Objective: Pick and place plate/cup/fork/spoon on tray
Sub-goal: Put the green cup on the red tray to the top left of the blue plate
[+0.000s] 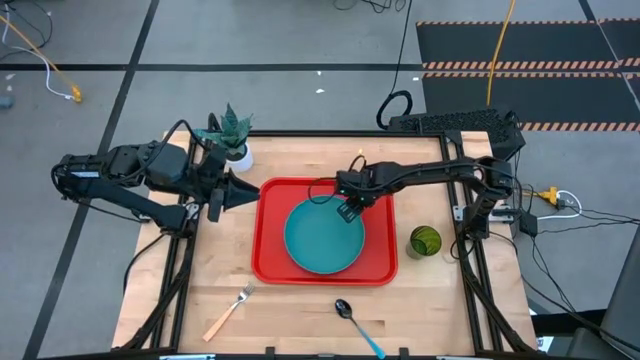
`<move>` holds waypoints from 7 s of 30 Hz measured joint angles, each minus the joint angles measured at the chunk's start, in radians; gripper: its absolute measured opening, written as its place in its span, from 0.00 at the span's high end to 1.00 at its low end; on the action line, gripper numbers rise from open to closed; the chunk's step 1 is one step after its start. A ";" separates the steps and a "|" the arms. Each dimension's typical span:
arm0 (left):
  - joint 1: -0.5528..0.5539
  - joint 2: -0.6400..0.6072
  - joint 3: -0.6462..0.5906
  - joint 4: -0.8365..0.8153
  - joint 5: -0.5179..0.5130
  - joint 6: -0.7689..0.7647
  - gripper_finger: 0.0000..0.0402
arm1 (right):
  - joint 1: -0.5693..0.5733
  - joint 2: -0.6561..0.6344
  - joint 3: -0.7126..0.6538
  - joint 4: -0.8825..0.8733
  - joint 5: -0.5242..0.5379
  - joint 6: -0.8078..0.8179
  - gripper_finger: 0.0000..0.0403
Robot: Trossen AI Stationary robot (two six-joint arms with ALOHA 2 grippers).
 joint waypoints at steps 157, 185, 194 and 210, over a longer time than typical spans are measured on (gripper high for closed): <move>-0.059 0.322 0.022 -0.228 -0.118 1.297 0.68 | -0.012 0.253 0.763 -0.240 -0.584 0.039 1.00; -0.044 0.321 0.022 -0.280 -0.041 1.260 0.68 | -0.001 0.254 0.762 -0.145 -0.613 0.030 1.00; -0.037 0.321 0.022 -0.297 -0.043 1.291 0.68 | 0.003 0.257 0.762 -0.140 -0.633 0.034 1.00; -0.026 0.322 0.089 -0.305 0.022 1.295 0.68 | 0.004 0.273 0.762 -0.102 -0.637 0.034 1.00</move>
